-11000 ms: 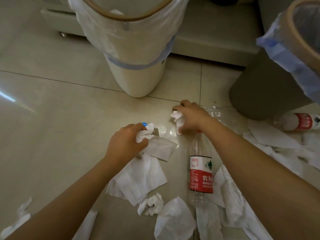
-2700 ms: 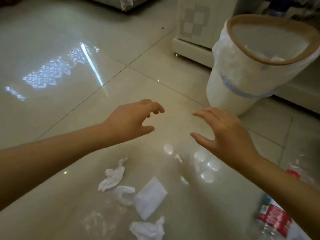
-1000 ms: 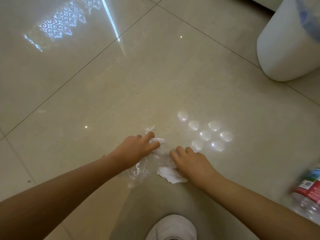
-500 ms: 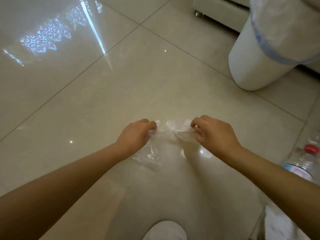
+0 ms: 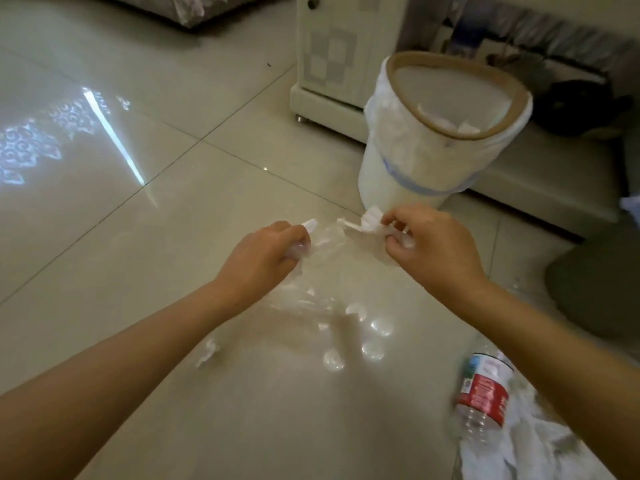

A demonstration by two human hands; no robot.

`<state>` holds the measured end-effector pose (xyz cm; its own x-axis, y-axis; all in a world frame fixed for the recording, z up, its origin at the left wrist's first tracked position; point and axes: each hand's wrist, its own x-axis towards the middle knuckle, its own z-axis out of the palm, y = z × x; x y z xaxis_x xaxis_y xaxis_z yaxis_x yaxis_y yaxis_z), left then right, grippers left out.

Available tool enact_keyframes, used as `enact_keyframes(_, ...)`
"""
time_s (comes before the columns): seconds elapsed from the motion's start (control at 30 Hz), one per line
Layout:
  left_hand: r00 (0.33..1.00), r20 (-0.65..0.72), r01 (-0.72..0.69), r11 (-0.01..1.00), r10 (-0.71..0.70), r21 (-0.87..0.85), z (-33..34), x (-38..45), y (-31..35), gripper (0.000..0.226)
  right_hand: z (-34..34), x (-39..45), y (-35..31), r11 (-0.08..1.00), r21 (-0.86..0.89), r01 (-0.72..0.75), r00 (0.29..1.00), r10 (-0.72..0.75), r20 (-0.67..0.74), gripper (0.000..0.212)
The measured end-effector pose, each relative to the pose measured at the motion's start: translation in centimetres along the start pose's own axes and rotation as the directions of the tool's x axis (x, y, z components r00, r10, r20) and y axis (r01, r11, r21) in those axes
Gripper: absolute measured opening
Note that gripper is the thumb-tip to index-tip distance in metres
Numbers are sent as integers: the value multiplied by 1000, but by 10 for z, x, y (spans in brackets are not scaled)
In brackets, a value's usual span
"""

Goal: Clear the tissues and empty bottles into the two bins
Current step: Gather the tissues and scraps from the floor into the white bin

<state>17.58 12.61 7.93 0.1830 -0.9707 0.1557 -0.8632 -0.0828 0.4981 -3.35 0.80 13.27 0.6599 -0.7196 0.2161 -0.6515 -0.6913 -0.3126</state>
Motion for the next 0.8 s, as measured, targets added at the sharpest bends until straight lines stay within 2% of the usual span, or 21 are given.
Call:
enact_keyframes(0.23,992,-128,-20,992,3,-128,-49,108,68,20,-69,61,34,990,108,-87,959,112,-259,19)
enact_keyframes(0.37,987,-156,-53,985,28,-161,-72,156,93,21,-89,104,51,975,172,-140,888,201,-414,13)
enact_keyframes(0.47,982,-189,-60,982,26,-178,-78,186,103,22,-90,135,64,948,153,-278,825,317,-468,12)
enact_keyframes(0.57,980,-196,-56,986,25,-156,-77,210,107,28,-86,155,80,898,268,-348,821,430,-375,10)
enact_keyframes(0.7,981,-188,-67,993,47,-101,-71,233,115,27,-74,159,100,817,325,-476,823,544,-162,42)
enact_keyframes(0.8,975,-207,-102,991,82,-86,-64,250,124,24,-72,150,109,820,335,-464,832,533,-152,44)
